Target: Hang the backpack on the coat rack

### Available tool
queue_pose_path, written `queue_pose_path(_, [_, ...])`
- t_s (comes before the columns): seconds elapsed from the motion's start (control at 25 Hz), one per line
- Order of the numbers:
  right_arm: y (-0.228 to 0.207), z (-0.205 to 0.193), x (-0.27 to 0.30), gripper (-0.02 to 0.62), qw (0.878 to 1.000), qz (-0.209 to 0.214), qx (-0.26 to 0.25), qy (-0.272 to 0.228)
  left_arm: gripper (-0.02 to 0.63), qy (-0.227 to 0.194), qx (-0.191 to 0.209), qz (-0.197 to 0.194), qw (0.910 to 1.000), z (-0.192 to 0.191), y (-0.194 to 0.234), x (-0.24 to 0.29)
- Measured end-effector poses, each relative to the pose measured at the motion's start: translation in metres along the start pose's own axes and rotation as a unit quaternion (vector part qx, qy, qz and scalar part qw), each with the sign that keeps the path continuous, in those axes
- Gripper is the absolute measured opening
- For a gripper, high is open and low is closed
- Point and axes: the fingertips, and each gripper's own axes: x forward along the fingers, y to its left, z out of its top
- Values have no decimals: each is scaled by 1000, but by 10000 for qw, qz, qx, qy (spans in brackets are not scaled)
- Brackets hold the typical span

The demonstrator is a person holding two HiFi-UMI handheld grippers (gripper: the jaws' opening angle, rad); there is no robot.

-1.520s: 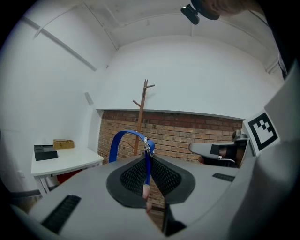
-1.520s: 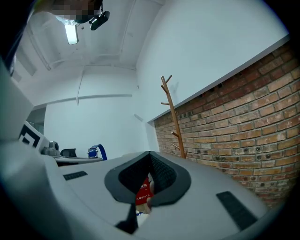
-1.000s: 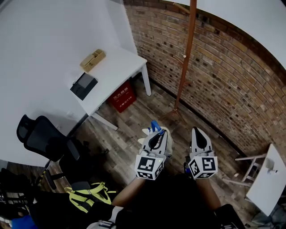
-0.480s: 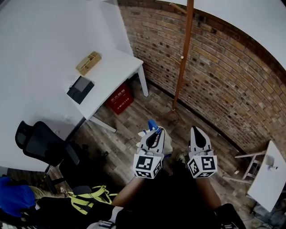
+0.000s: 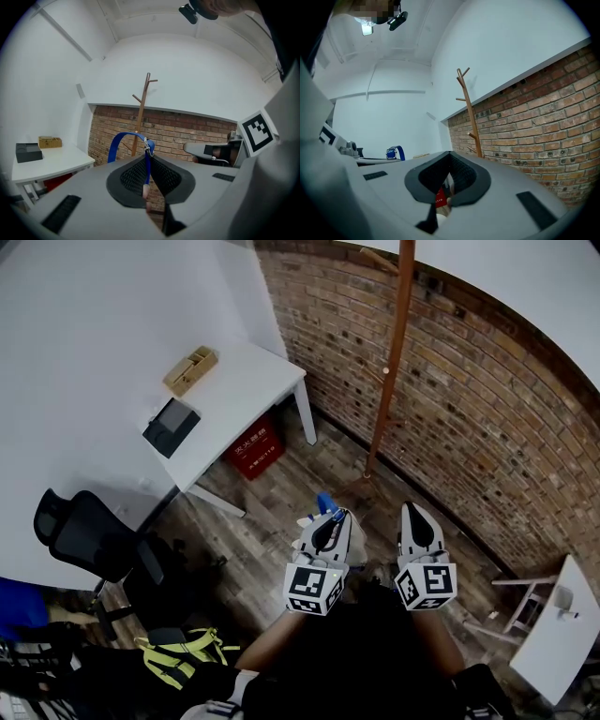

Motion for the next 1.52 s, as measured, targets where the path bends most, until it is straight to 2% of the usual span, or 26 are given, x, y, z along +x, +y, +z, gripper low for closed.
queue_pose_path(0.92, [-82,20,78,12,9986,507,108,53,28,3,92,517,9986,20,7,101])
queue_pose_path(1.24, [-91,21,92,12,9968,786,28,135,28,70,19,760,9971,15,16,116])
queue_pose_path(1.36, [-93,18,98,12,9969,769,44,177,28,88,13,719,9974,16,18,122])
queue_pose_path(1.52, [-92,17,110,12,9975,681,12,190,28,16,-20,445,9990,20,18,132])
